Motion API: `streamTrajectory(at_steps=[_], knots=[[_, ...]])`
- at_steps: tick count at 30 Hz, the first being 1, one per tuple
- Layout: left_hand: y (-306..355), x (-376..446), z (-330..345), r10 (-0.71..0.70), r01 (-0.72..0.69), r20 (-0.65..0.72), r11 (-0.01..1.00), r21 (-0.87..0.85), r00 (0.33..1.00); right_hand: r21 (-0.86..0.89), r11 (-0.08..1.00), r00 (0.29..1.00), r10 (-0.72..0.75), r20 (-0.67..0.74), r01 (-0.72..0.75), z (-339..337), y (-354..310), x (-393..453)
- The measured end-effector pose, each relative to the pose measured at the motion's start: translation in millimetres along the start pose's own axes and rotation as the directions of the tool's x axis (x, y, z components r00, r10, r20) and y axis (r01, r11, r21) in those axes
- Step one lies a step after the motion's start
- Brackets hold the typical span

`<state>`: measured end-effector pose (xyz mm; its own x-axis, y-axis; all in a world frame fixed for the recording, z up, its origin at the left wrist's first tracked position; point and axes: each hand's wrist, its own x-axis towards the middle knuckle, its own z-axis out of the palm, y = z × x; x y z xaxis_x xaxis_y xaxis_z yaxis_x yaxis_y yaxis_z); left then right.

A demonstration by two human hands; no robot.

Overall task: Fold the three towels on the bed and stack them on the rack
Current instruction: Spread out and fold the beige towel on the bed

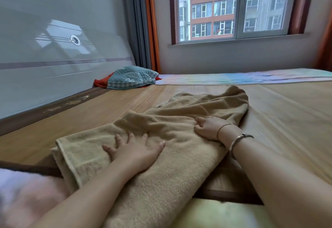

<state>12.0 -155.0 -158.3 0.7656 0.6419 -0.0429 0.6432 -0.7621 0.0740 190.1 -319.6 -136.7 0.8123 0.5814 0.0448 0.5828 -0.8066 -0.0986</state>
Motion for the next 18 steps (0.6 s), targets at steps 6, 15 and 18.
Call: streamTrajectory(at_steps=[6, 15, 18], knots=[[9, 52, -14, 0.316, -0.322, 0.075, 0.942, 0.097, 0.946, -0.398, 0.91, 0.993, 0.111, -0.031, -0.114, -18, 25, -45], [126, 21, -16, 0.264, -0.263, -0.042, 0.964, 0.034, 0.964, -0.524, 0.847, 0.995, 0.064, -0.07, -0.091, -14, 1, -125], [154, -23, 7, 0.339, -0.334, -0.018, 0.914, -0.231, 0.941, -0.284, 0.957, 0.986, 0.012, -0.165, -0.06, -36, 21, -150]])
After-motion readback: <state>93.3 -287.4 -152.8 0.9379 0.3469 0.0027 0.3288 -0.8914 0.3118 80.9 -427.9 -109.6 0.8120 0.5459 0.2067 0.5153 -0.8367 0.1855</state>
